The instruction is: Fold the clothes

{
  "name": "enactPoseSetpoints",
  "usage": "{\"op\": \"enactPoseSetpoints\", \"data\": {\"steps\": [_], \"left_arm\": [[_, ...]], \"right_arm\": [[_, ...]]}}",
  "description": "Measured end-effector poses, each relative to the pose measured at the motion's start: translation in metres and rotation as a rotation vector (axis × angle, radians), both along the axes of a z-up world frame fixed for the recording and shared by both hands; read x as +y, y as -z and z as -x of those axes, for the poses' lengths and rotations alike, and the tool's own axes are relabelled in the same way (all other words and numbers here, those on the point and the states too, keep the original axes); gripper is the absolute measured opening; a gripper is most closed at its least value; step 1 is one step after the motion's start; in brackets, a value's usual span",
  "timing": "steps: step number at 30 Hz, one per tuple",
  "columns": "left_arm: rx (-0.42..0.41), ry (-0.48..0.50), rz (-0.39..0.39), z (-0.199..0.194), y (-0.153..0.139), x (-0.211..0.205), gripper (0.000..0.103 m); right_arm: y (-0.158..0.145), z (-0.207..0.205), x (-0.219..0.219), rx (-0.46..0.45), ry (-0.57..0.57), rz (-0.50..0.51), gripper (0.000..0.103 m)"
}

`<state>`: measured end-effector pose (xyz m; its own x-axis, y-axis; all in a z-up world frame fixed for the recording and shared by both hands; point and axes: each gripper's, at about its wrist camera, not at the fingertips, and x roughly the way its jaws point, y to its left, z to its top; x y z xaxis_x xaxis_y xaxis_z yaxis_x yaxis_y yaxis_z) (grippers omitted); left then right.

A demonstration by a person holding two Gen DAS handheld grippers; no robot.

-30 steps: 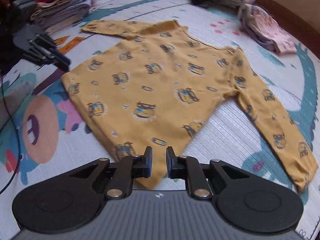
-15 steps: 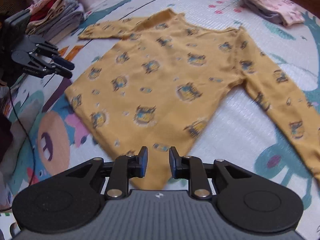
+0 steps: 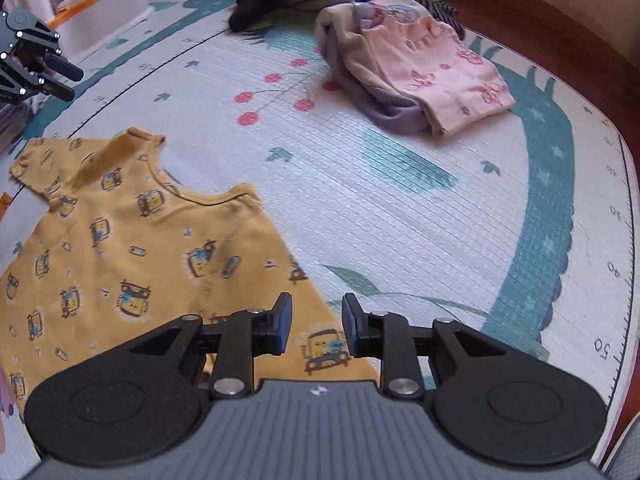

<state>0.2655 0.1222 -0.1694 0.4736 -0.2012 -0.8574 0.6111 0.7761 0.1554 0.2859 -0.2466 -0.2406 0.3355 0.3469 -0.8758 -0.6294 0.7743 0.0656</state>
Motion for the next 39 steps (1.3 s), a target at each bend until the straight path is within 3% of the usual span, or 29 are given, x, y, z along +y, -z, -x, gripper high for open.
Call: {"op": "enactPoseSetpoints", "data": {"steps": [2,4,7,10,15,18,22,27,35,39], "left_arm": [[0.047,-0.012,0.020,-0.010,0.018,0.007,0.023],[0.072,-0.017,-0.032,-0.011,0.039,0.021,0.023],[0.140,-0.105,-0.031,-0.006,0.057,0.064,0.023],[0.177,-0.212,-0.012,0.011,0.055,0.116,0.023],[0.192,-0.411,0.025,0.054,0.041,0.191,0.023],[0.193,-0.493,0.080,0.077,0.043,0.212,0.023],[0.213,-0.523,0.097,0.091,0.061,0.215,0.023],[0.196,-0.569,0.154,0.098,0.071,0.221,0.023],[0.171,-0.616,0.162,0.102,0.074,0.236,0.023],[0.149,-0.614,0.125,0.110,0.075,0.234,0.007]], "right_arm": [[0.005,0.001,-0.019,0.008,0.045,-0.003,0.036],[0.013,0.006,-0.039,0.028,0.080,0.017,0.038],[0.023,0.017,-0.056,0.035,0.115,0.041,0.038],[0.024,0.024,-0.053,0.006,0.095,0.044,0.038],[-0.010,0.026,0.024,-0.083,-0.145,-0.021,0.035],[-0.027,0.020,0.089,-0.102,-0.289,-0.066,0.031],[-0.020,0.008,0.170,-0.097,-0.383,-0.077,0.031],[0.007,0.005,0.223,-0.073,-0.362,-0.102,0.030],[0.031,-0.008,0.231,-0.041,-0.224,-0.154,0.029],[0.037,-0.013,0.238,-0.044,-0.197,-0.139,0.023]]}}
